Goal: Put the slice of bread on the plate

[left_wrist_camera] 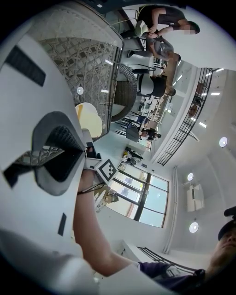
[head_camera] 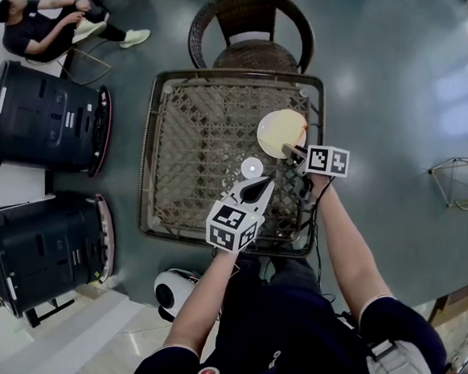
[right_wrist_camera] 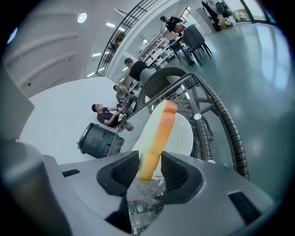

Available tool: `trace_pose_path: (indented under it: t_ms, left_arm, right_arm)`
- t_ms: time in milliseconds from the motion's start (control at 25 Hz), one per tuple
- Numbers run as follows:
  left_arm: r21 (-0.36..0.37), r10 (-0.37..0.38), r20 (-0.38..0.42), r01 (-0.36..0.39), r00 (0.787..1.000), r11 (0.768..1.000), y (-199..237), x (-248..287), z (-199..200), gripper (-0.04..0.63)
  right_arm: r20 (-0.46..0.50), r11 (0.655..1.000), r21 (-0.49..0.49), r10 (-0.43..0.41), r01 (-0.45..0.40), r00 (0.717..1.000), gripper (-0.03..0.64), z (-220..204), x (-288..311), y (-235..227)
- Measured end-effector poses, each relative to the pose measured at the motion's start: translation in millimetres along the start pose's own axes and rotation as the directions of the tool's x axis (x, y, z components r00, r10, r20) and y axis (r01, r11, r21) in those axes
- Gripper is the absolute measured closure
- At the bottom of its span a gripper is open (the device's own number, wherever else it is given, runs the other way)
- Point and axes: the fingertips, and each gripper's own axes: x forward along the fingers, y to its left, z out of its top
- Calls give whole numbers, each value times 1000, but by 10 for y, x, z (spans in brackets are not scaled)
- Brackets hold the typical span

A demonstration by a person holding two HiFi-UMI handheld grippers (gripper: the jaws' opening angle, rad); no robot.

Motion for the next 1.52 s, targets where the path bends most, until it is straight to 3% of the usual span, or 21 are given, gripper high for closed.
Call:
trace_pose_path:
  t_ms: [320,560,760,960,1240,1400,1520]
  left_arm:
    - [5,-3,-1,3,1000,1000,-14,67,29,589]
    - [7,-5,-4,5,1000,1000,-24,87,41,589]
    - [9,-4,-5,4,1000,1000,-45,60,42,589]
    - [13,-2,-5,2,1000,1000,-54,44,12,589]
    - [24,1,13,-1,1000,1000,-30,-3,78,589]
    - [35,-9,37,8,999,999,-63,-64,203,589]
    - [48,-29,62,26,998,998,-128,-120,327,589]
  right_arm:
    - [-1,994,-54,-94,94,996,427,-16,-13,-128]
    - [-12,977,-148,-158,154,987,394,-30,-23,-151]
    - [-34,929,-302,-236,216,971,386,-68,-44,-128]
    - [-26,873,-427,-274,237,961,327,-108,-33,-99]
    - [39,841,-484,-254,241,966,327,9,-227,109]
    - [79,831,-518,-187,201,979,330,57,-419,390]
    - [138,816,-553,-110,169,984,398,130,-624,708]
